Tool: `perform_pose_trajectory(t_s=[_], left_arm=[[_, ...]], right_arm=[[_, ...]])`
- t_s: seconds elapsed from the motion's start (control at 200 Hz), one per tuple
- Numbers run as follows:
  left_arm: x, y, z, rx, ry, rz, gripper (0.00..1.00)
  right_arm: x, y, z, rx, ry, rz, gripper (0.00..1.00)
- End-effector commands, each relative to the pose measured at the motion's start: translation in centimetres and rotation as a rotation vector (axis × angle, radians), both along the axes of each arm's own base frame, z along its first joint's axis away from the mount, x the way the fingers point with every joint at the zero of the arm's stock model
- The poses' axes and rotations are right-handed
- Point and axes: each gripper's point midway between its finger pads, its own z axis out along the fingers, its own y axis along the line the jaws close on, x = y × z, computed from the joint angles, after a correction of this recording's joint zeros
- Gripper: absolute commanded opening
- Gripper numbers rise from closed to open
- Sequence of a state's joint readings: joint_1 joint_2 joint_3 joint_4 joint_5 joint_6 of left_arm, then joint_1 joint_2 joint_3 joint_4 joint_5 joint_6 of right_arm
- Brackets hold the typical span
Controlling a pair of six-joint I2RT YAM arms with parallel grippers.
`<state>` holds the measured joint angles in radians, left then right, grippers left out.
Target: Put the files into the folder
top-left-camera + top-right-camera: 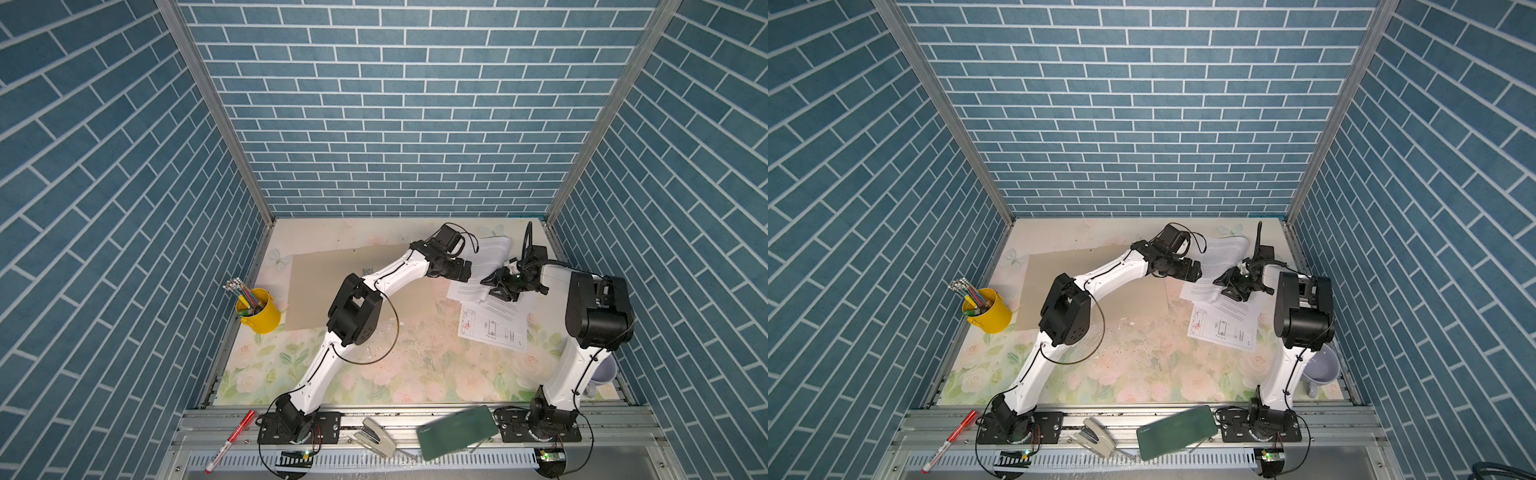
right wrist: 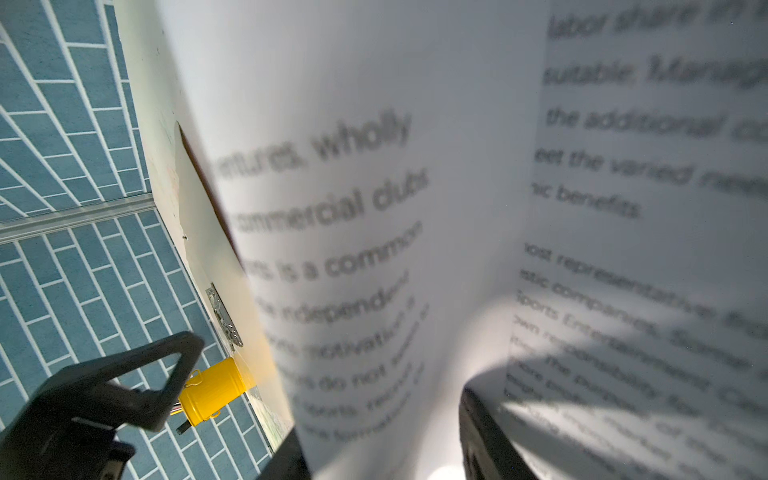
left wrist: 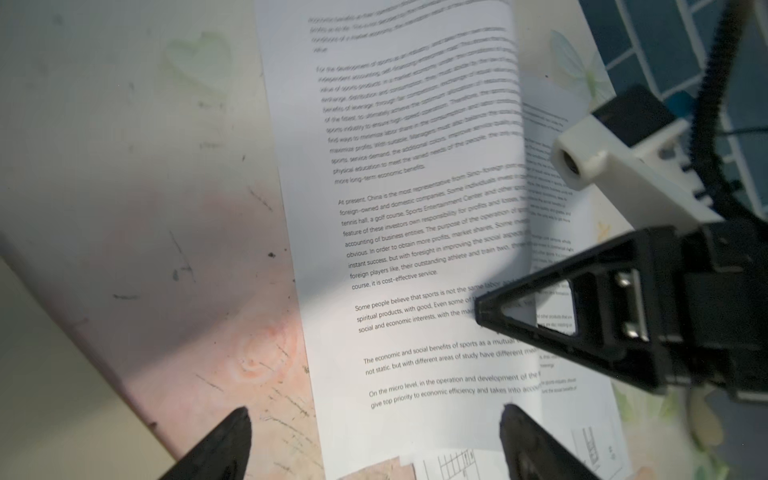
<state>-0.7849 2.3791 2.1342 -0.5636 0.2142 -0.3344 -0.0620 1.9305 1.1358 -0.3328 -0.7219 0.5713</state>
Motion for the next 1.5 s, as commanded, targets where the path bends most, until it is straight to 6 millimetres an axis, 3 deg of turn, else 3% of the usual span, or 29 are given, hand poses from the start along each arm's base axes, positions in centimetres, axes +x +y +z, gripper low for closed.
perform_pose_trajectory(t_s=[0.0, 0.39, 0.865, 1.07, 1.495], left_arm=[[-2.9, -0.4, 0.6, 0.139, -0.165, -0.192, 0.94], [-6.2, -2.0, -1.3, 0.233, -0.472, -0.327, 0.92], [-4.5, -3.2, -2.8, 0.265, -0.623, -0.212, 0.88], [-5.4, -3.9, -3.5, 0.261, -0.629, -0.251, 0.86], [-6.2, -3.5, -4.6, 0.27, -0.626, -0.273, 0.85]], right_arm=[[0.1, -0.8, -0.6, -0.028, 0.029, -0.004, 0.51], [0.0, -0.9, -0.9, -0.024, 0.047, -0.009, 0.51], [0.0, -0.8, -0.9, -0.022, 0.061, 0.005, 0.51], [0.2, -0.9, -1.0, -0.023, 0.069, 0.002, 0.51], [0.2, -1.1, -1.2, -0.023, 0.08, 0.003, 0.5]])
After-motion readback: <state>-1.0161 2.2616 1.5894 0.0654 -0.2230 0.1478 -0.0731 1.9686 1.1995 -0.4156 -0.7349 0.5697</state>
